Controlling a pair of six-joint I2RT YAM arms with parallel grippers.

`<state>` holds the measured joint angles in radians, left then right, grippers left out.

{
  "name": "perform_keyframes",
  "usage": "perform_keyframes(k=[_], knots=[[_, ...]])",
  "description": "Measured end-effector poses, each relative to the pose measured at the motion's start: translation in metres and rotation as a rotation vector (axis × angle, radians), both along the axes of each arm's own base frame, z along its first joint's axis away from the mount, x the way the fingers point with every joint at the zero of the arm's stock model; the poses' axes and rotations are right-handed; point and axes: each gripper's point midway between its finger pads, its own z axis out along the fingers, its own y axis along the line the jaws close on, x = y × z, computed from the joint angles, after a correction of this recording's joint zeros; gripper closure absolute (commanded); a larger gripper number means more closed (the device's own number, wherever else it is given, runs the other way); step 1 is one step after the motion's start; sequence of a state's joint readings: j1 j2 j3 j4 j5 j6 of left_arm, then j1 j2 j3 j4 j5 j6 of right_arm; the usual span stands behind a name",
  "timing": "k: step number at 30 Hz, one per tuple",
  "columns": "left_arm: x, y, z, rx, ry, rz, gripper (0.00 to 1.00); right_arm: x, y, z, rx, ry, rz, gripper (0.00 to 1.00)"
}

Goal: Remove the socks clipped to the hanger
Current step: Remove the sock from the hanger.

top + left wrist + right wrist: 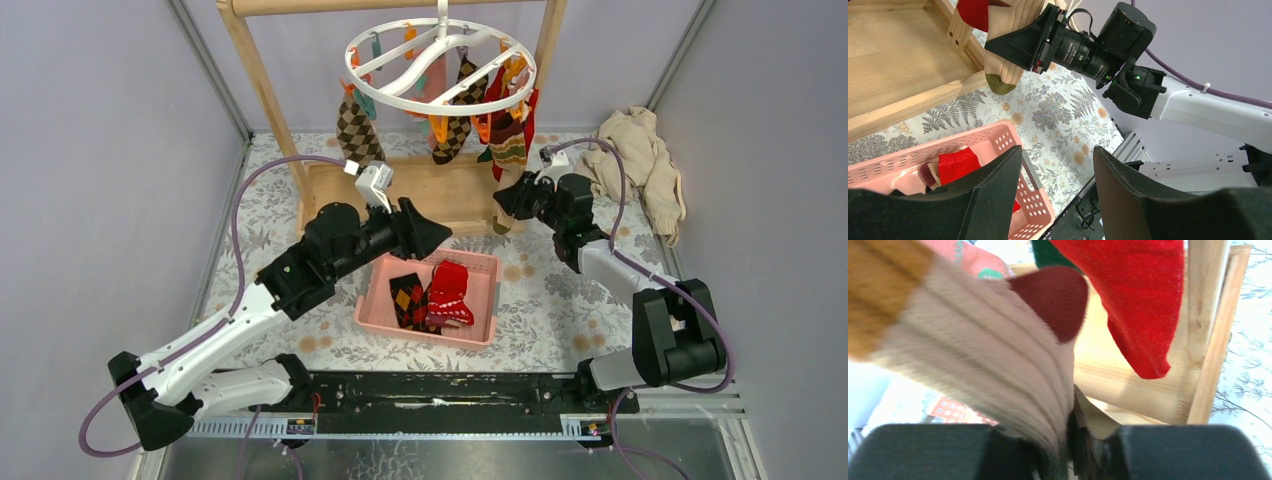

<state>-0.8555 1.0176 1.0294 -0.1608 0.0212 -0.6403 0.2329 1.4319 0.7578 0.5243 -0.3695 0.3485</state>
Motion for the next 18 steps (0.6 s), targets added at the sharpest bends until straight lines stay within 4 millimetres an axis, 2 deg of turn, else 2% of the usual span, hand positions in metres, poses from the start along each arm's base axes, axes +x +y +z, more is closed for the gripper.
perform_keyframes(k=[2, 10, 18], knots=[[0.000, -0.001, -0.001, 0.002, 0.002, 0.000, 0.39, -0.002, 0.003, 0.009, 0.019, -0.010, 0.014, 0.87], [0.005, -0.012, -0.029, 0.046, 0.045, -0.021, 0.39, -0.024, 0.013, 0.061, 0.101, -0.072, 0.091, 0.86], [0.006, -0.036, -0.044, -0.016, 0.041, -0.101, 0.38, -0.055, 0.021, 0.083, 0.191, -0.014, 0.155, 0.85]])
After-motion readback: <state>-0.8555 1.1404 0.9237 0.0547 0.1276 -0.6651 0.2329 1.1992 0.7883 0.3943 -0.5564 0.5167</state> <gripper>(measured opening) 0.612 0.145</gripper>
